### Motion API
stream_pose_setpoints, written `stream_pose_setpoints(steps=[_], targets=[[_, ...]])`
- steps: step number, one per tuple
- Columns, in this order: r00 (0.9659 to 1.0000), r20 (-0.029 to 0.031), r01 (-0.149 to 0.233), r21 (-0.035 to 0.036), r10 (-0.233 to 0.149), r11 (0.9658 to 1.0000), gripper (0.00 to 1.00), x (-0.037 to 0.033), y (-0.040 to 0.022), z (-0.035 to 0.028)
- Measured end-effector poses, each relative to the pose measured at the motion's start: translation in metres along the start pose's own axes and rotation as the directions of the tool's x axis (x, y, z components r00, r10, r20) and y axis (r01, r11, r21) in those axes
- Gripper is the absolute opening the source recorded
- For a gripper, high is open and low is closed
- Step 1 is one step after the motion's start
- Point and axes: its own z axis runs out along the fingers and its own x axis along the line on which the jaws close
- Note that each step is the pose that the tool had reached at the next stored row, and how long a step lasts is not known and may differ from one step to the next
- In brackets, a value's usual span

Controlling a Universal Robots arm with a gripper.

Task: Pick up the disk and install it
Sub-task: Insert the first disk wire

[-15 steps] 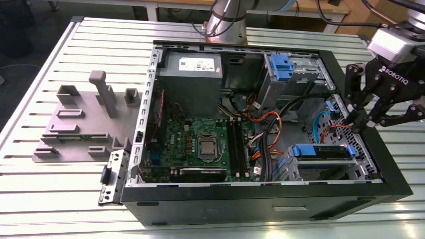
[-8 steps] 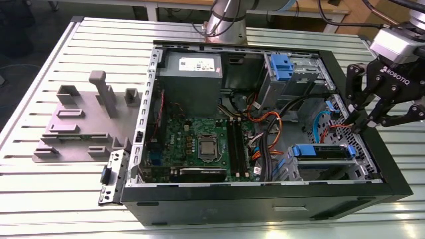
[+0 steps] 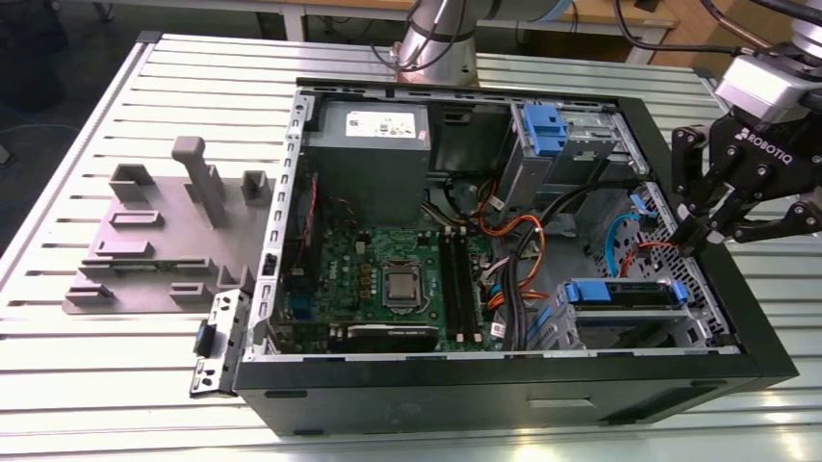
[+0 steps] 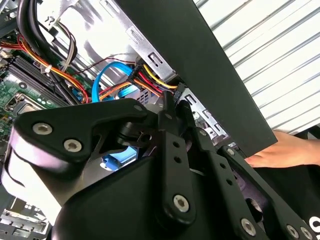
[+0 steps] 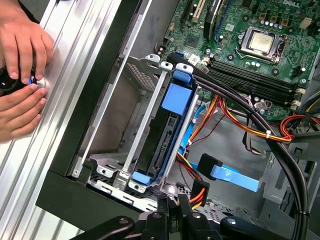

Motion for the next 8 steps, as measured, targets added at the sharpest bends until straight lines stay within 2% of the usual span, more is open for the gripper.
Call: stream_pose_setpoints(steps=[8], targets=[[1.0000, -0.0019, 0.000, -0.0010, 0.000, 1.0000, 0.21, 0.0000, 0.0000, 0.0000]])
